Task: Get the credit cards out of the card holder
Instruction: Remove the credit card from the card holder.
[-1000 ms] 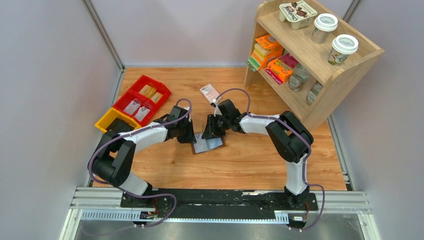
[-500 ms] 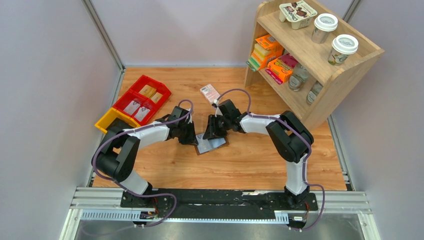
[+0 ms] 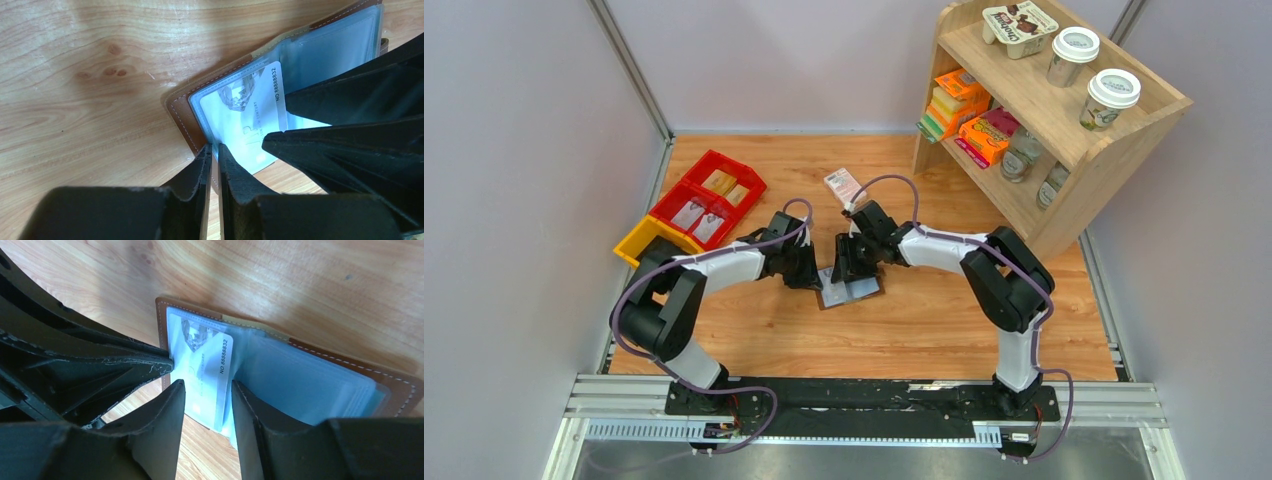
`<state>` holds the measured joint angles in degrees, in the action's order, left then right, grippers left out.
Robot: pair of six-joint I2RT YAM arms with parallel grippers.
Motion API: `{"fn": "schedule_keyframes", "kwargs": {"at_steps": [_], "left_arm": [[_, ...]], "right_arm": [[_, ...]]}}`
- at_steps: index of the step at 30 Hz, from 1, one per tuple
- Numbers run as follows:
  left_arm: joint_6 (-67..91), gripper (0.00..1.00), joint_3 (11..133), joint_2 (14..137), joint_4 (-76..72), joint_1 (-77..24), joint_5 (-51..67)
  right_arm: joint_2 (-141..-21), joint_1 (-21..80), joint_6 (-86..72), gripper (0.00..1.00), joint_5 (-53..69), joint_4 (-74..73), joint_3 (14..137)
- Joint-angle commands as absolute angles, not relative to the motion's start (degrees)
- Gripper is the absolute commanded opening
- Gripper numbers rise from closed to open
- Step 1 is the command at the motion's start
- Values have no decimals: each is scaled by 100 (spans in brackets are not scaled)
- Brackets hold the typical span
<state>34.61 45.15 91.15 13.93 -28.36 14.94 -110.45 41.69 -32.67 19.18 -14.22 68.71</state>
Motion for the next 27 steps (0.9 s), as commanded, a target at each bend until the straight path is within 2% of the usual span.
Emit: {"fn": "schedule_keyframes", "kwargs": {"at_steps": [1, 5, 16, 27], "left_arm": [[3296, 16, 4544, 9343, 1608, -2856, 1327], [3287, 16, 4535, 9360, 1600, -2856, 1336], [3173, 15, 4526, 9387, 1758, -2856, 1169], [3173, 15, 4535, 9378, 1740, -2848, 1195]], "right_arm": [[-11004, 4219, -3146, 41, 2003, -1487, 6900], [-10864, 4210, -3199, 32, 2407, -1003, 6715], [-10204, 3920, -3805, 26, 3506, 764, 5872], [-10704, 3911, -3850, 21, 3718, 748, 5923]]}}
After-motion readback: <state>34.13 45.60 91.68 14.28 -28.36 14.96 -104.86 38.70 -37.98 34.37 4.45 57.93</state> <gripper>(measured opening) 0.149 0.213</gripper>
